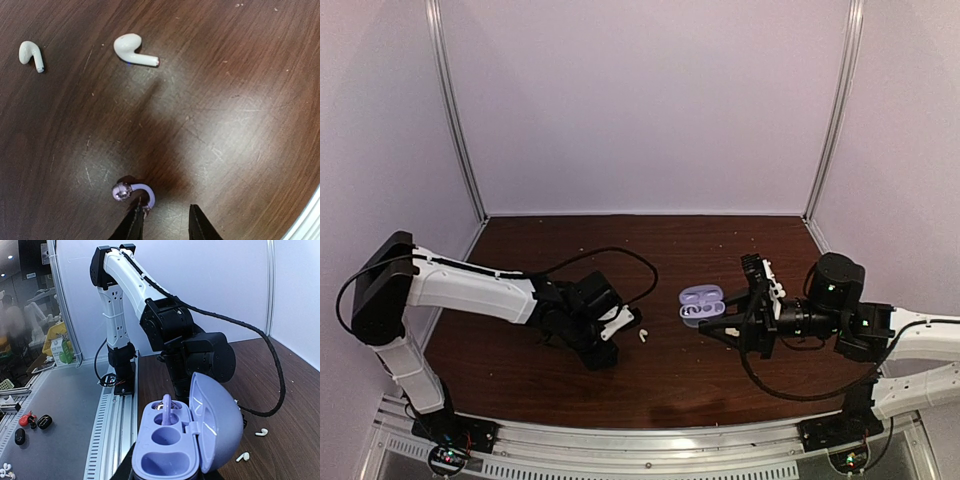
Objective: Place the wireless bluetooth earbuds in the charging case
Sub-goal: Move the right earbud to the center of the board.
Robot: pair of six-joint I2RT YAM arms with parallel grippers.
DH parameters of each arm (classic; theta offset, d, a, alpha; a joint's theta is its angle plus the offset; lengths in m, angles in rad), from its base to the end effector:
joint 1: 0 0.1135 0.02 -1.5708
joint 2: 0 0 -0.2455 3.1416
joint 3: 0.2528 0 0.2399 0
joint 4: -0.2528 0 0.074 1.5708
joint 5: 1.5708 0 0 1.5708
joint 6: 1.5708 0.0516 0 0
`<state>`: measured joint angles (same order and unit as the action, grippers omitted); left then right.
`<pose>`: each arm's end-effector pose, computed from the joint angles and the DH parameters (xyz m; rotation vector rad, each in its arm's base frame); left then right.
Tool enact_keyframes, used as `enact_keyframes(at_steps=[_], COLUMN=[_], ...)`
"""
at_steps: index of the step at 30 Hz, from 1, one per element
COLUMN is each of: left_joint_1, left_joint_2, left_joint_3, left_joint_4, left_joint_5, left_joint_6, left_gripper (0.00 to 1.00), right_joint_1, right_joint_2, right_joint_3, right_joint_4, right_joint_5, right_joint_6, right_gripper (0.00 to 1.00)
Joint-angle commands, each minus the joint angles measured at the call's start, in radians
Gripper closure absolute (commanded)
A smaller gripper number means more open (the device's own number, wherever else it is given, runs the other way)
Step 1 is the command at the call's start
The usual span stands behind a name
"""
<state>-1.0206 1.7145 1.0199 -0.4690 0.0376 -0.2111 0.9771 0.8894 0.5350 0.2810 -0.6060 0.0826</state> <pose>0.1666 -0.2753 0.1386 1.1151 2.5752 -0.3778 0.0988 0.1989 0.2713 -1.2004 1.3415 1.2782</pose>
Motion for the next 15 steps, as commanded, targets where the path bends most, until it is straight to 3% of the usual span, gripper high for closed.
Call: enact_keyframes(at_steps=[1,15], left_joint_1=[0.006,0.052], left_joint_2=[0.034,0.017], left_joint_3=[0.038,0.022], left_joint_4=[-0.021,-0.029], left_joint_5=[-0.07,-0.119], left_joint_6=[0.02,0.026], left_gripper=[0.66,0.66], right_joint_1=[-0.004,-0.004], right_joint_2=[-0.008,0.001], right_joint_3=[-0.008,-0.005], right_joint_4=[0.007,0.001], right_joint_5=[0.006,0.01], right_joint_6=[0.008,0.006], right_gripper=[1.0,1.0])
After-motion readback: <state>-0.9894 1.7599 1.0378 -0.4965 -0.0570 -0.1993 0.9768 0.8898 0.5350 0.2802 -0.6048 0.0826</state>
